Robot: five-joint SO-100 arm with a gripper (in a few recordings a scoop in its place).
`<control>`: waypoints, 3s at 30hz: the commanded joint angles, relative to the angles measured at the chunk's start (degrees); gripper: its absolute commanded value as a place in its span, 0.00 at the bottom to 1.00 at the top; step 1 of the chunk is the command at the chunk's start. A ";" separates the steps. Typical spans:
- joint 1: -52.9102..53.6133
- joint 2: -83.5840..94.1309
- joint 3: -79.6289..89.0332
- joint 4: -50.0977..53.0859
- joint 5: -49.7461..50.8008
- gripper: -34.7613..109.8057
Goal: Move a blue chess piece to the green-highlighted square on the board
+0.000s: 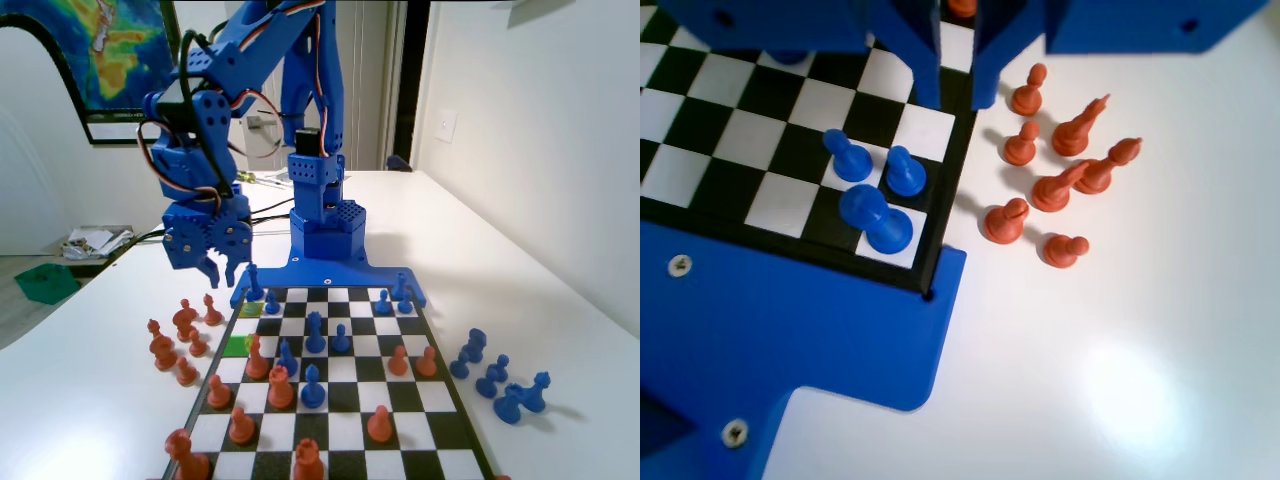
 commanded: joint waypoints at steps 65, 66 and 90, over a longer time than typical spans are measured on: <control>-2.64 1.49 14.85 -17.93 0.44 0.32; -2.72 1.49 14.85 -17.93 0.53 0.32; -3.08 1.41 16.88 -19.16 0.53 0.32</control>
